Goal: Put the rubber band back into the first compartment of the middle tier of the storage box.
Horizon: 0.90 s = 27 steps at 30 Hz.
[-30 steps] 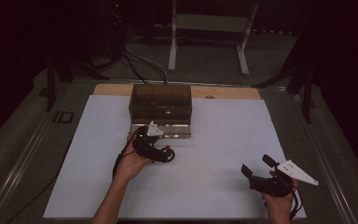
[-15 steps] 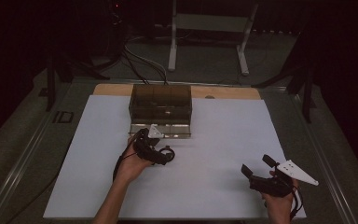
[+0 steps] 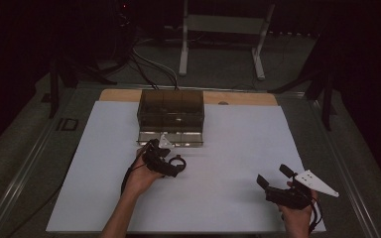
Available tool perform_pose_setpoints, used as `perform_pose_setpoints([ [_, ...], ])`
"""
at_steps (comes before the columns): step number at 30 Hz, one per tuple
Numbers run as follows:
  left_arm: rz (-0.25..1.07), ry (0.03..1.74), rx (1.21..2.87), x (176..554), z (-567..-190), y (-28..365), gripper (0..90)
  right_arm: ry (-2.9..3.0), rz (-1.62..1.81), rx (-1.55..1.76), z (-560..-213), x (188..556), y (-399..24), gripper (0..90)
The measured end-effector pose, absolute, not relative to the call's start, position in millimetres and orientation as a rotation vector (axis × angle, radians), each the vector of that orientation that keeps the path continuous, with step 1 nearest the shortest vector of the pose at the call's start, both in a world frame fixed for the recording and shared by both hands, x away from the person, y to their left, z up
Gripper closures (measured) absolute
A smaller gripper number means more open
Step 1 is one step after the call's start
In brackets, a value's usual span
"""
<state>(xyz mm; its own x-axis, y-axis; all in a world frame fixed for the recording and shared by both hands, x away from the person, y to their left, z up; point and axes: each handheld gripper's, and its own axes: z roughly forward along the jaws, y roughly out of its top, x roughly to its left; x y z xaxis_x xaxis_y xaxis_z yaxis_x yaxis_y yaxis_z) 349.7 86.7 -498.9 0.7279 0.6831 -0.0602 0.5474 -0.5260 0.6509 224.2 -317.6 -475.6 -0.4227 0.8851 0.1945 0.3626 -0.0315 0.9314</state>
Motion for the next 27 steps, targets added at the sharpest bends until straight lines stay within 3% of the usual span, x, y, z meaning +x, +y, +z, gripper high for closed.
perform_pose_setpoints([
  [20, 0.257, 0.984, 2.312, 351.5, -506.4, 82.8, 17.3, 1.781, 1.462, 1.306, -475.8, 224.4, -317.4, 0.0],
  [21, 0.246, 0.989, 2.31, 351.9, -507.0, 83.3, 27.8, 1.782, 1.461, 1.307, -475.9, 224.5, -317.5, 0.0],
  [23, 0.237, 0.987, 2.317, 352.0, -507.4, 83.8, 35.2, 1.783, 1.461, 1.305, -475.8, 224.3, -317.3, 0.0],
  [26, 0.237, 1.0, 2.321, 352.7, -507.9, 84.9, 36.4, 1.783, 1.461, 1.306, -475.8, 224.4, -317.3, 0.0],
  [27, 0.235, 1.006, 2.324, 353.1, -508.1, 85.4, 45.8, 1.781, 1.461, 1.309, -475.9, 224.6, -317.6, 0.0],
])
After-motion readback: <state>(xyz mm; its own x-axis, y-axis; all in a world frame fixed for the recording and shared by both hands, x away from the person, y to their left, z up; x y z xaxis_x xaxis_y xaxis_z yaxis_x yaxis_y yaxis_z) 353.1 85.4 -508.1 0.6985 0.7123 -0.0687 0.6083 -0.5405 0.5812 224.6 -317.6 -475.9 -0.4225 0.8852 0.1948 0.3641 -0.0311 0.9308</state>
